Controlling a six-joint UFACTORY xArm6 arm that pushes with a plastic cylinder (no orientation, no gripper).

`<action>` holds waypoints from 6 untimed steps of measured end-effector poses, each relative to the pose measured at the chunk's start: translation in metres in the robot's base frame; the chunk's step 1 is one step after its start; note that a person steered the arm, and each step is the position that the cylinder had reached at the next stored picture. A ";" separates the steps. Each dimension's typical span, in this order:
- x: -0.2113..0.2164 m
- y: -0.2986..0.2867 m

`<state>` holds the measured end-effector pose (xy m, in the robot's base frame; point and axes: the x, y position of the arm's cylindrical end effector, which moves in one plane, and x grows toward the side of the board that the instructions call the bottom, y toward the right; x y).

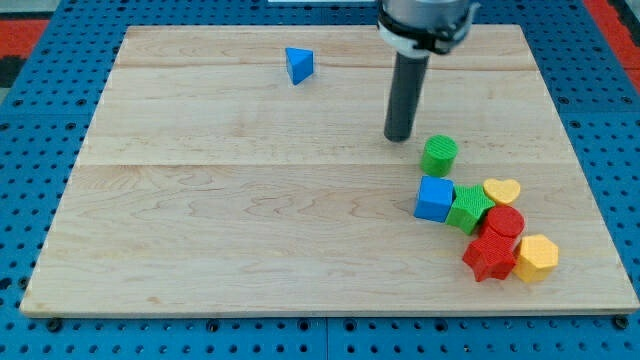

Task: Push the green circle into the green star

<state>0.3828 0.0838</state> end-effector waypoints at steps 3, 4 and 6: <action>0.032 0.061; 0.003 0.045; 0.081 0.066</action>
